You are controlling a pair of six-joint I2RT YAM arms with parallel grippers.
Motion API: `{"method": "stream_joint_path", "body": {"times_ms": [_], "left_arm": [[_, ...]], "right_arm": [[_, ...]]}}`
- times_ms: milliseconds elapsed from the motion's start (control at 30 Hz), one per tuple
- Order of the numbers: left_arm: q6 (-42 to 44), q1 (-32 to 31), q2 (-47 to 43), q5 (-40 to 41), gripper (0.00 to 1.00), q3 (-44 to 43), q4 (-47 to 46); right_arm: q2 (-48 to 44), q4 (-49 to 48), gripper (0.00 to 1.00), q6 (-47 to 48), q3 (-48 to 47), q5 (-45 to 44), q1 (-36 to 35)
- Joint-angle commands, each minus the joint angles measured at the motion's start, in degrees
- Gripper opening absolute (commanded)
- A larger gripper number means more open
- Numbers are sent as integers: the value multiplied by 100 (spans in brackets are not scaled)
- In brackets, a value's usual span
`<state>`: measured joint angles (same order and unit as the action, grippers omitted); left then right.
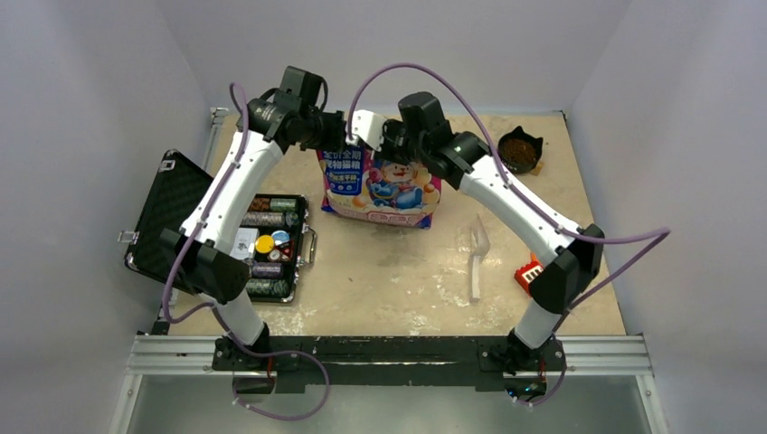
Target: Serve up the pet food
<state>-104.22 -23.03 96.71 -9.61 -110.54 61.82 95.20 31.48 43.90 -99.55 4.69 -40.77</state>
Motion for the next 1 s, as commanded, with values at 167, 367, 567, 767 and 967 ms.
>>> {"method": "stream_joint_path", "body": {"times_ms": [167, 367, 567, 767, 967], "left_arm": [[-116, 462, 630, -259, 0, -1633, -422], [-121, 853, 1288, -469, 0, -2137, -614], [-89, 1028, 1618, -555, 0, -2501, -828], [15, 1035, 1457, -710, 0, -2243, -1002], [191, 1037, 1103, -973, 23, -1984, -906]], "right_arm": [[613, -1738, 0, 667, -2413, -148, 834], [1025, -1685, 0, 518, -2673, -31, 960], [802, -1811, 0, 362, -2087, -38, 950], [534, -1861, 0, 266, -1562, -41, 949], [224, -1723, 60, 22, -1283, 171, 916]]}}
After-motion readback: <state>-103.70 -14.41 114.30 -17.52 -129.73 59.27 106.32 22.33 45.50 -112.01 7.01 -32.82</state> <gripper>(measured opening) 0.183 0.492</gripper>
